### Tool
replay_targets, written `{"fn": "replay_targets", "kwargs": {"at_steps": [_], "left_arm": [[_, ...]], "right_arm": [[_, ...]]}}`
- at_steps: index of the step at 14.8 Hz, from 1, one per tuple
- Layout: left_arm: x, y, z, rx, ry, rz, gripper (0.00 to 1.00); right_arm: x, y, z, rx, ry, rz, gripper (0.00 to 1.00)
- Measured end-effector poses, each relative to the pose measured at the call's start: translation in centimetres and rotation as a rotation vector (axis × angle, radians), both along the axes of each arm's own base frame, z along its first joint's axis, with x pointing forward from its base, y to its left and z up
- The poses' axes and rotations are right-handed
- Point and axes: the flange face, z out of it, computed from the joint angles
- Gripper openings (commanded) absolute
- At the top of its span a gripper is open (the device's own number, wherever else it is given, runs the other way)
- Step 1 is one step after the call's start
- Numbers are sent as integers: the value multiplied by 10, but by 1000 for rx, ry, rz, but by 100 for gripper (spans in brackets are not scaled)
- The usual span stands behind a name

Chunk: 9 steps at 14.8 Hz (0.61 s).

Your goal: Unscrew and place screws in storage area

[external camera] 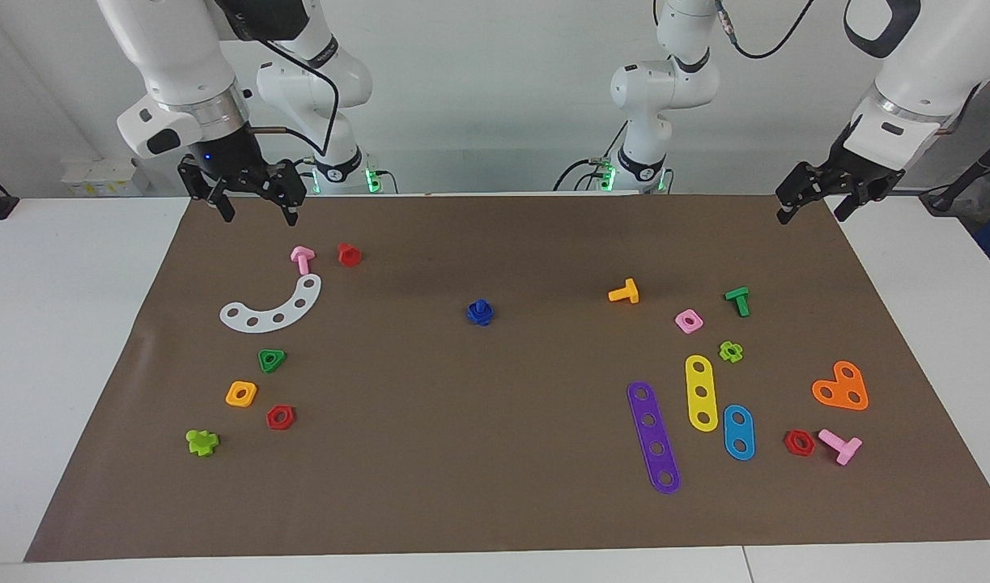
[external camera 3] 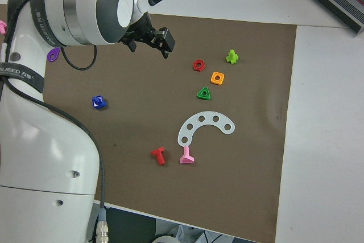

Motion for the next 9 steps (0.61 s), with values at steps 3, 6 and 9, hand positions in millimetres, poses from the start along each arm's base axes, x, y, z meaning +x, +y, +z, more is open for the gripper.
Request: {"fn": "replay_targets", "kwargs": {"at_steps": [3,6,9], "left_arm": [[-1,-1,3,0,-10,-4,100],[-1,-14,1,-2,-6,-31,93],[-7,-69,-14,-3,26,-100,92]], "right_arm": [[0,0,0,0,0,0,100],[0,0,0,0,0,0,100],[0,0,0,0,0,0,100]]}}
